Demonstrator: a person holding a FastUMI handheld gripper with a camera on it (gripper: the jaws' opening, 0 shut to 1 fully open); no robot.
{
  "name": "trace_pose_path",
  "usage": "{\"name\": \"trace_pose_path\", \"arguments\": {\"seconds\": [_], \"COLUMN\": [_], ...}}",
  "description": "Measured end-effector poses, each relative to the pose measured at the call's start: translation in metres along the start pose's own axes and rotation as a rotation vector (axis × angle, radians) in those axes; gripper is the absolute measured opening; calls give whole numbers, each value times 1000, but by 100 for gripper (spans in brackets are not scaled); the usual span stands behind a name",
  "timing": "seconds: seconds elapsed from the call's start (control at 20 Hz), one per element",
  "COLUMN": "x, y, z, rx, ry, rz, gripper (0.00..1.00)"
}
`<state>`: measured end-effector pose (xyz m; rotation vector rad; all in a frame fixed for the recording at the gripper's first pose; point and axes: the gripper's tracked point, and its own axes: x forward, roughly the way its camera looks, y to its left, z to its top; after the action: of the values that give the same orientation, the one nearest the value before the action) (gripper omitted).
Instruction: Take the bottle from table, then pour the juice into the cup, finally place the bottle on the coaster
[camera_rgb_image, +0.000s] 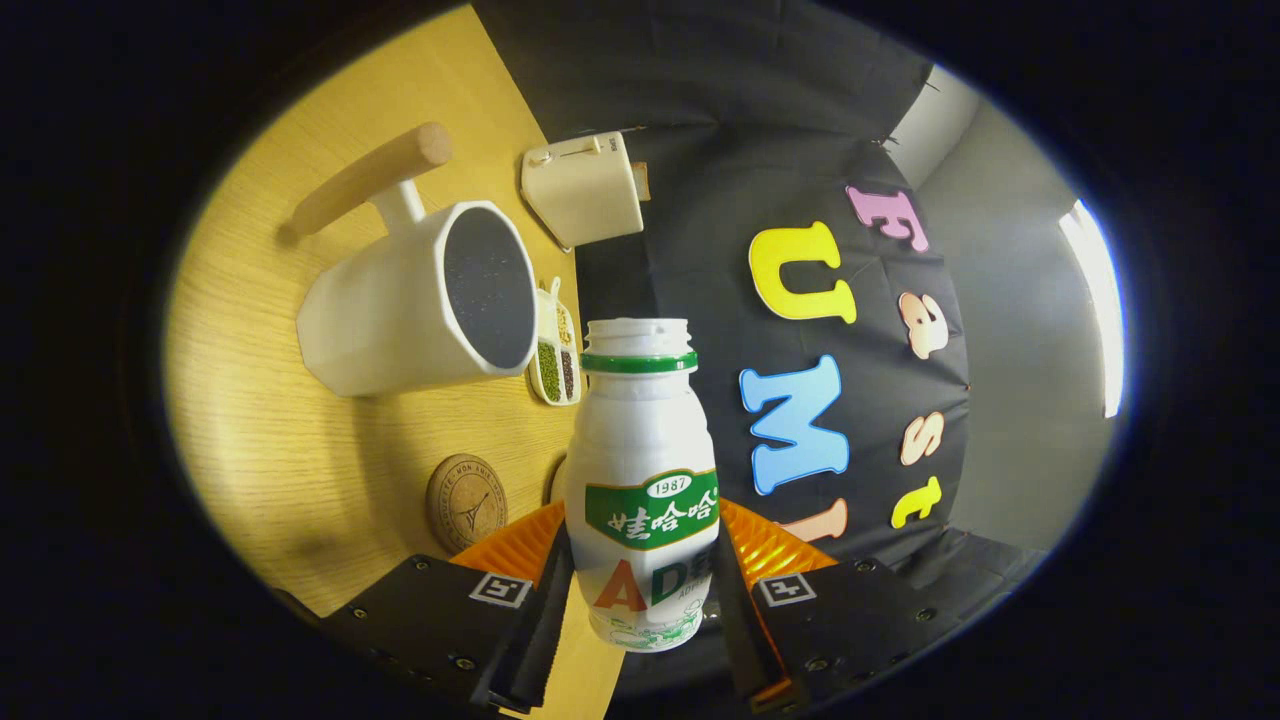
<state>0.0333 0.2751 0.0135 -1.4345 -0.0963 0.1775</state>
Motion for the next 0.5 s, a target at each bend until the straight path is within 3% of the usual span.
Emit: {"name": "trace_pose_path", "arguments": {"seconds": [0.5], "x": [-1], "y": [-5], "z": [4], "rx": [-97], "ry": [-5], "rz": [-24], "gripper": [67]}}
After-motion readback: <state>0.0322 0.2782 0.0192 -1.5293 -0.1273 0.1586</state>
